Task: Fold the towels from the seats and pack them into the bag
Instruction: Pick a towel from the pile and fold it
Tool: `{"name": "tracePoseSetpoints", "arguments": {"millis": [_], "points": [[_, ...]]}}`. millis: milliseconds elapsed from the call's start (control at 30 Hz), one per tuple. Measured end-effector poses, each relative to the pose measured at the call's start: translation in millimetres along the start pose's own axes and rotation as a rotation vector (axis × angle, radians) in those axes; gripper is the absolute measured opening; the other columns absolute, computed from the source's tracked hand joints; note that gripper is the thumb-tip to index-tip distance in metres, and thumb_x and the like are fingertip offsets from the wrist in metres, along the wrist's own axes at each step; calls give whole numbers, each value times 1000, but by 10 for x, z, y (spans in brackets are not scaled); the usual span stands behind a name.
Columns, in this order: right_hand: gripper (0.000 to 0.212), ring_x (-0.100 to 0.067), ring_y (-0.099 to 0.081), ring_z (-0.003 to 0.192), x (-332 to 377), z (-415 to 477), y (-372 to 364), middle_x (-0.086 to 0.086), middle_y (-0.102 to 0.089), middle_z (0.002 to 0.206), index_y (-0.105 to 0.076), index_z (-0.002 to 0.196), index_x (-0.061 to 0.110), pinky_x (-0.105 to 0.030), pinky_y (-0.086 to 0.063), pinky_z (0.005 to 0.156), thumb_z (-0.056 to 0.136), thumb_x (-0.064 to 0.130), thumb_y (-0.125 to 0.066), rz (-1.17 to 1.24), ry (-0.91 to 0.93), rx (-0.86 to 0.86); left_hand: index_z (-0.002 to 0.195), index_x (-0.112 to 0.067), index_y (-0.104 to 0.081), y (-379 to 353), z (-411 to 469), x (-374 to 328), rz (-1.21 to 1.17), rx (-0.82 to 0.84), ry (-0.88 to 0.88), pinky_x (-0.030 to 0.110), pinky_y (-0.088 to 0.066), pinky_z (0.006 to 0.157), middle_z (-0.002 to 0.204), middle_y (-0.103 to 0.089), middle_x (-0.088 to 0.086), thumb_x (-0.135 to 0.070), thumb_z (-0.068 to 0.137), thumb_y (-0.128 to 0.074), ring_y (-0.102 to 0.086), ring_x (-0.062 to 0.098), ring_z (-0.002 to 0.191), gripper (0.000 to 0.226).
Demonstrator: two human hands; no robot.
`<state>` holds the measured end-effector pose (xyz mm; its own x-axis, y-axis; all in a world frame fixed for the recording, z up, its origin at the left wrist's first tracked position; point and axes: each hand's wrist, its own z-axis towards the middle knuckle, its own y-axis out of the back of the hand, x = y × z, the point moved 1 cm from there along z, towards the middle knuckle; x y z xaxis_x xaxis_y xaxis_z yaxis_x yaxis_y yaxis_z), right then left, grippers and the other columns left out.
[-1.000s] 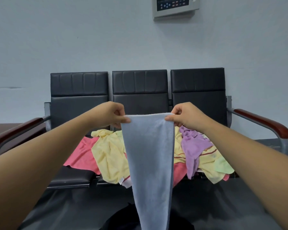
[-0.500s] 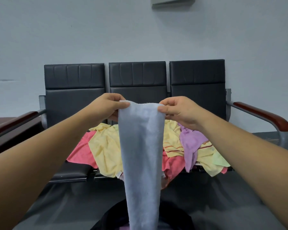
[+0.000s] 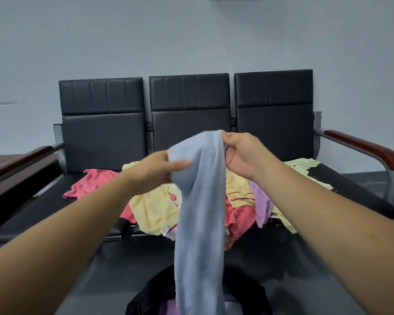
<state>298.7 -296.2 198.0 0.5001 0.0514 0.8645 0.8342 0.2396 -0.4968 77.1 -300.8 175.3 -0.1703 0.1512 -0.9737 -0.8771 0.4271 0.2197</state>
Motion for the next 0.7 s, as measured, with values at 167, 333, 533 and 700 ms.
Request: {"name": "tracePoseSetpoints", "arguments": {"millis": [167,333,533,700], "points": [[25,-27,-72,105,43,23,115,-17,-72,117,-67,119,-1,-41,-54,101,104,13,-51,4,-36,-84,121,-25,-71,-195,-5,551,205,74,118,41,-43,111,123,-71,-10,-35,92,-71,-62,7,120,30],[29,-27,-69,109,-21,61,170,-17,-70,122,-64,124,-3,-43,-52,104,105,11,-47,-14,-69,-45,125,-14,-67,-508,85,754,129,86,115,36,-45,110,125,-71,-6,-43,87,-75,-64,10,119,48],[28,-32,-71,106,-37,260,569,-25,-68,121,-60,123,-9,-46,-60,88,100,4,-54,-234,18,-331,113,-5,-74,-528,188,939,-20,-45,121,40,-52,104,116,-75,6,-22,88,-77,-69,23,112,31],[29,-31,-67,87,-346,322,1059,-20,-65,104,-54,125,0,-40,-58,71,97,2,-55,-675,-205,-444,132,-3,-61,-529,187,1116,-244,22,154,46,-50,105,128,-68,17,-17,90,-74,-64,33,122,46]]}}
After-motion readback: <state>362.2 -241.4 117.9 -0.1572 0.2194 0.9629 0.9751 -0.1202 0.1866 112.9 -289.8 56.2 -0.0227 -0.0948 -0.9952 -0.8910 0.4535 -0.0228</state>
